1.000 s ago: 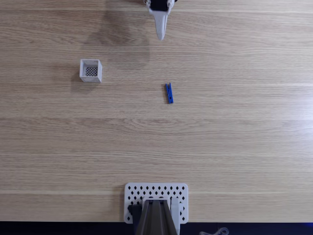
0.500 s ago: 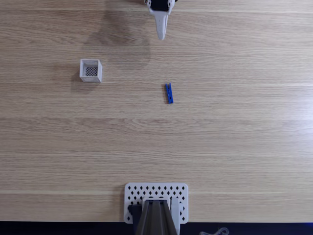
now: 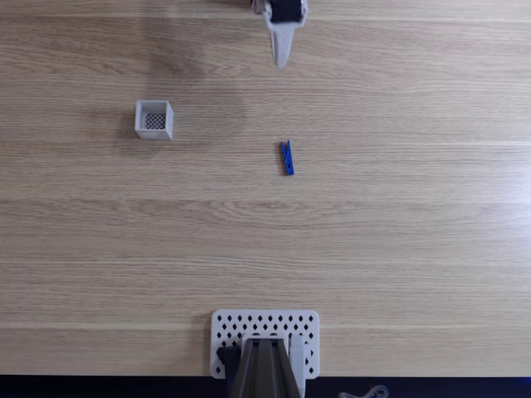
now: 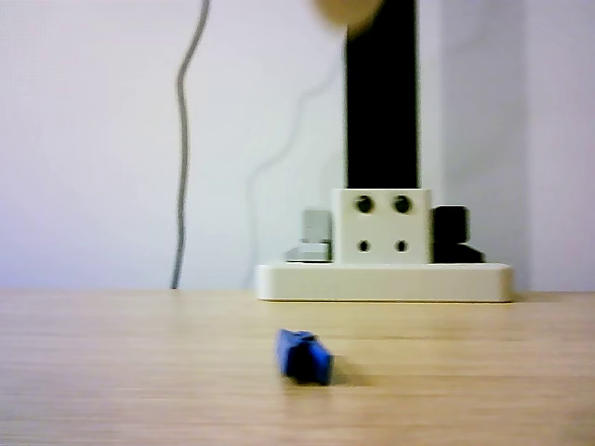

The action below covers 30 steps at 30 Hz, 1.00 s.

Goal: Grasp a peg and put it in the crate.

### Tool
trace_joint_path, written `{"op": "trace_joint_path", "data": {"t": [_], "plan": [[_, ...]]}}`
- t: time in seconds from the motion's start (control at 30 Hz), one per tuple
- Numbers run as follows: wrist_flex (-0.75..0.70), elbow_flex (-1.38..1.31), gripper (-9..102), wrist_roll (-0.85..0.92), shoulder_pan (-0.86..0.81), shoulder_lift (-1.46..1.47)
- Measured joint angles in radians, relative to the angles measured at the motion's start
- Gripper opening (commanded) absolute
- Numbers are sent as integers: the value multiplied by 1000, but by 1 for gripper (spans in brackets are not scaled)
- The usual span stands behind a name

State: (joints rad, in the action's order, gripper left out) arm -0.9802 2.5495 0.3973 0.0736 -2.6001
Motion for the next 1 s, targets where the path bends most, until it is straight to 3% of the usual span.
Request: {"op": "trace_joint_path", "data": {"t": [0.3, 0.5, 0.77, 1.0], "plan": [[21, -247, -1, 574, 0, 342], [253, -259, -1, 857, 23, 508], [692, -32, -1, 957, 31, 549], [802, 12, -1, 1109, 37, 646]]}}
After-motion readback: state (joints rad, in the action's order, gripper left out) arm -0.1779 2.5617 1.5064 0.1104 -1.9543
